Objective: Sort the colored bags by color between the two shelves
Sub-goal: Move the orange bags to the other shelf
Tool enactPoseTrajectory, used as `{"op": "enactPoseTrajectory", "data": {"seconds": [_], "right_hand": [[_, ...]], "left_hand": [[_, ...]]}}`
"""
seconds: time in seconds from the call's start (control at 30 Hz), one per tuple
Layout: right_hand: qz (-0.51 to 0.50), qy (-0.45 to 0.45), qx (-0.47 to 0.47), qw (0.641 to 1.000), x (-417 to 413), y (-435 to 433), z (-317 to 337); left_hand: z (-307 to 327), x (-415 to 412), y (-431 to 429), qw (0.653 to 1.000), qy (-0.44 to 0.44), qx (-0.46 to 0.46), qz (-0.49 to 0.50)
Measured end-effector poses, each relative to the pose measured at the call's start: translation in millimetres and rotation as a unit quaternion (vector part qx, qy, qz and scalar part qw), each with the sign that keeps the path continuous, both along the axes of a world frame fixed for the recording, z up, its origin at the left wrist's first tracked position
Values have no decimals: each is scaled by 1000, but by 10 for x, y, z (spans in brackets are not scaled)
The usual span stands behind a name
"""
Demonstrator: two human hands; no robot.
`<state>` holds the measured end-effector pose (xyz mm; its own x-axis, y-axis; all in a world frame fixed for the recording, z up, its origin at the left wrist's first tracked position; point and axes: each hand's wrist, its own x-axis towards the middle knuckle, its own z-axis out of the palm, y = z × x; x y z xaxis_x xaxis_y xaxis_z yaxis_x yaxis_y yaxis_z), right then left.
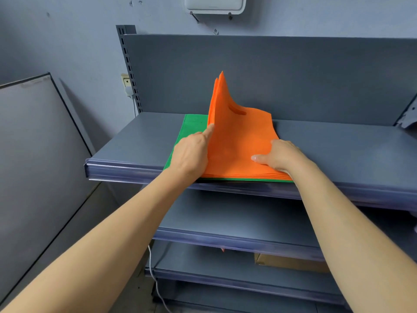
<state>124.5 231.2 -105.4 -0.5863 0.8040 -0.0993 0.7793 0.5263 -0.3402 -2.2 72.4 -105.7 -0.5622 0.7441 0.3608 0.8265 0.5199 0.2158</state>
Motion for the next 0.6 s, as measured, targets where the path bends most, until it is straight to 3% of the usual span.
{"op": "enactPoseTrajectory", "data": {"seconds": [0.23,0.4,0.6], "right_hand": [[-29,103,-19,994,3,127,-14],[-27,220,-59,973,7,172,76],[-32,295,-118,948,68,233,143]], "left_hand": [[224,46,-8,964,-121,238,-18],[367,73,-6,937,-150,316,-14],[484,122,-19,868,-269,415,37]]}}
